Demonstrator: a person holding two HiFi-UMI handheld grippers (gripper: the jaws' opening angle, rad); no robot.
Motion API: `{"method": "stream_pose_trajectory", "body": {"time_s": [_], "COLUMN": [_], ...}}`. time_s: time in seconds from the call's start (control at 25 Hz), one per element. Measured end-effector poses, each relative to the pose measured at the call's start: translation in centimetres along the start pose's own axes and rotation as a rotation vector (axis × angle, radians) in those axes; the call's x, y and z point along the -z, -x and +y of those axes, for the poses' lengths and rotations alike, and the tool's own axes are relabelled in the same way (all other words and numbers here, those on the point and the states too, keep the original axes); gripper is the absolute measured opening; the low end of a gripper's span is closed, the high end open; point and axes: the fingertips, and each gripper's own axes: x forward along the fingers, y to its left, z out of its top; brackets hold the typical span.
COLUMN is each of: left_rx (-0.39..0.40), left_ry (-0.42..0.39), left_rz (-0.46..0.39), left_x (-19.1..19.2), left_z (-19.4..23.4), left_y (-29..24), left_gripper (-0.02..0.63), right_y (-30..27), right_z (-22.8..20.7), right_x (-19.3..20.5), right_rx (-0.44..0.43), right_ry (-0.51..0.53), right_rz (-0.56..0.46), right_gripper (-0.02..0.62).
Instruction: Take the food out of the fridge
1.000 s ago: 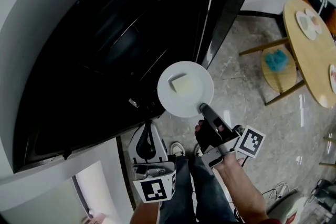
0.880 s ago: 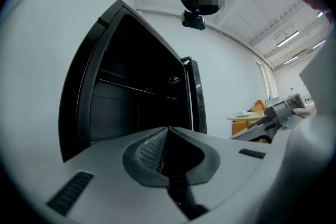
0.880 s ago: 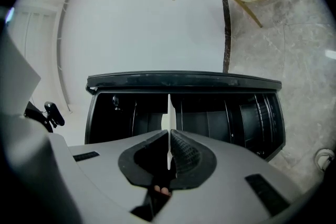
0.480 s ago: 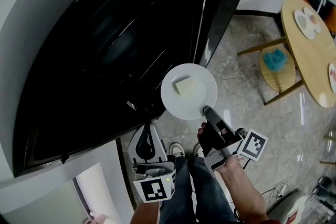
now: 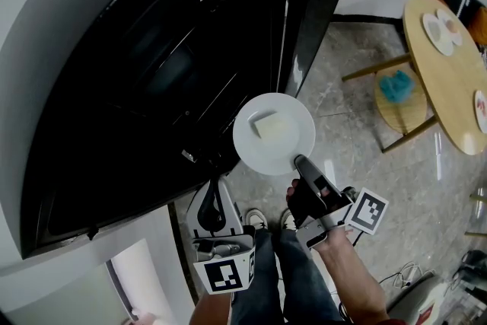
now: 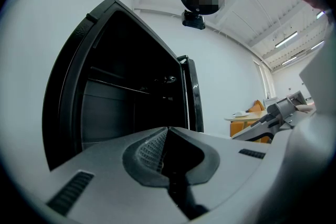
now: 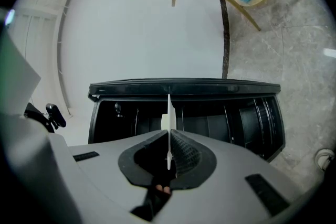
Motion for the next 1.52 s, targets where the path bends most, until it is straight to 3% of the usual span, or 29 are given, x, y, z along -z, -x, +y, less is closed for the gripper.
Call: {"method": "stream_pose_trajectory", "body": {"time_s": [0.32, 0.96, 1.16, 1.52], "left_rx": [0.017, 0.022, -0.012, -0.007], "left_ry": [0.0, -0.022, 0.052, 0.075], "left_rz": [-0.015, -0.057, -0.019, -0.013], "left_x": [-1.7, -8.3, -9.3, -12.8], "left_z": [-0.7, -1.7, -1.6, -1.8], "left_y": [-0.6, -1.3, -0.9, -0.2], "left_gripper": [0.014, 0.014, 0.014, 0.014], "right_y": [0.3, 2.1, 2.6, 3.7], "right_z": [2.0, 10.2, 12.4, 16.4], "right_x": [-0.4, -0.5, -0.3, 0.5], "right_rx": [-0.007, -0.038, -0.039, -0.028], "right_ry": [0.002, 0.014, -0.002, -0.001], "right_rz": [-0.003, 0.002, -0.017, -0.023], "right_gripper": [0.032, 0.032, 0.032, 0.032]}}
